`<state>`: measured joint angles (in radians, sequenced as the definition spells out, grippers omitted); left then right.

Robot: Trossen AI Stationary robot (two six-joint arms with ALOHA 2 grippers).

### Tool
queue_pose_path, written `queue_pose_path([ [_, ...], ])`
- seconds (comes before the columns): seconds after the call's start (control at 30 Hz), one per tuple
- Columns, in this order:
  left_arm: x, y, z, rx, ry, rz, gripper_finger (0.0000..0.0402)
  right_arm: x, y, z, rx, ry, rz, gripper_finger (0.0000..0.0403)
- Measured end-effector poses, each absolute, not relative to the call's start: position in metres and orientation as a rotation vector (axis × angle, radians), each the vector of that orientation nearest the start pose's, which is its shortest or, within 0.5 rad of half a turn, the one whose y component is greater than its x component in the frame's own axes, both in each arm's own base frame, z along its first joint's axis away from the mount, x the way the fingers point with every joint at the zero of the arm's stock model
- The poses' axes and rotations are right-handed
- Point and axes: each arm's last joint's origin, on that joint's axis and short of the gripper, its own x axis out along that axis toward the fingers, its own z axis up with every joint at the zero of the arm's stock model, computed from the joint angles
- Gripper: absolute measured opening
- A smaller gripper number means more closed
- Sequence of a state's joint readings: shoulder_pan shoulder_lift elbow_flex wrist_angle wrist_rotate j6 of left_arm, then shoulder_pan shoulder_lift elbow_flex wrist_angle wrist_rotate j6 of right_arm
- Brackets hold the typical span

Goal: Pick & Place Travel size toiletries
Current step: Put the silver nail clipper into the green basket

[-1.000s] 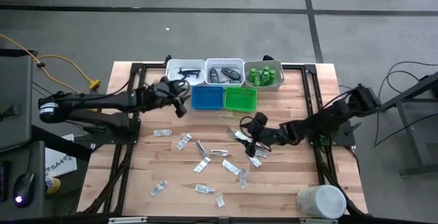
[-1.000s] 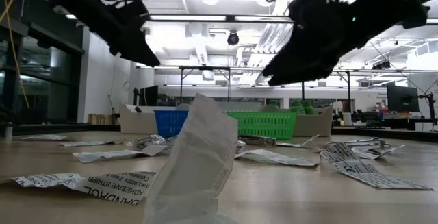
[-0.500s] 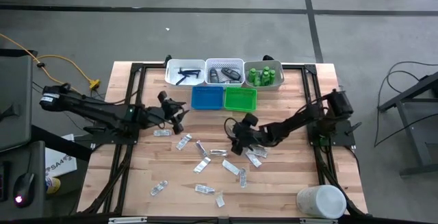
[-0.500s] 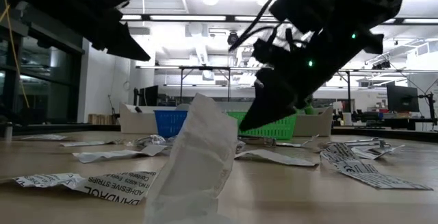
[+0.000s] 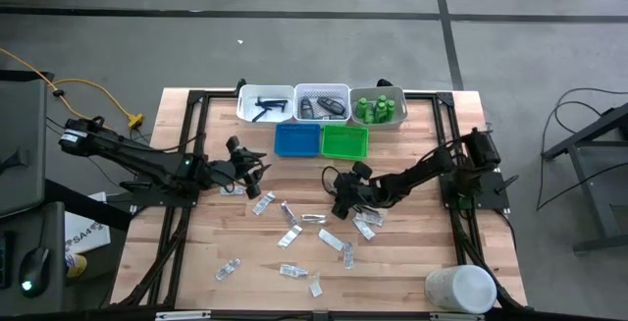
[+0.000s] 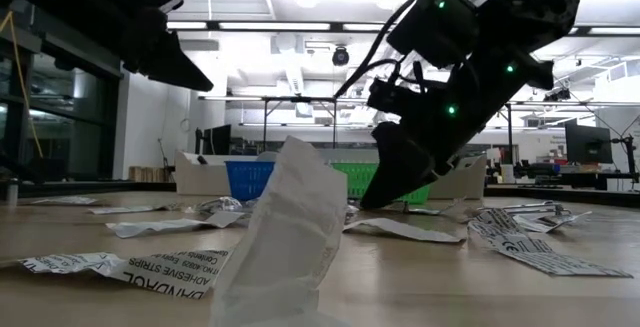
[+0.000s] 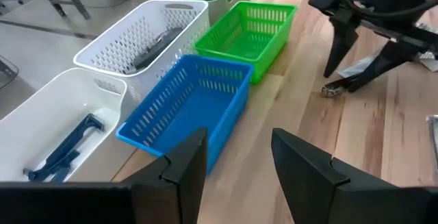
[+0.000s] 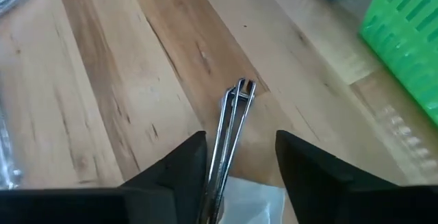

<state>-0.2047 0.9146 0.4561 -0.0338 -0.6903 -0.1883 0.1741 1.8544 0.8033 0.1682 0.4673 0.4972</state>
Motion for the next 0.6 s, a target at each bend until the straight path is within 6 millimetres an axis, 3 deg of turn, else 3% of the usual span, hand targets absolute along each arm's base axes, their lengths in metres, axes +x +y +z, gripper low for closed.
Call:
queue_pose_path([
  [0.23, 0.1834, -0.0191, 0.2136, 0.053, 0.424, 0.516, 0.0161, 0.3256, 0.0446, 0.0967, 0.208, 0.757, -0.458, 0.0119],
  [0.47, 0.1836, -0.0194, 0.2134, 0.04, 0.425, 0.504, 0.0161, 0.3287, 0.0454, 0.0974, 0.226, 0.72, -0.447, 0.002],
  [0.6, 0.1837, -0.0196, 0.2134, 0.034, 0.425, 0.497, 0.0161, 0.3318, 0.043, 0.1007, 0.26, 0.679, -0.438, 0.0025],
])
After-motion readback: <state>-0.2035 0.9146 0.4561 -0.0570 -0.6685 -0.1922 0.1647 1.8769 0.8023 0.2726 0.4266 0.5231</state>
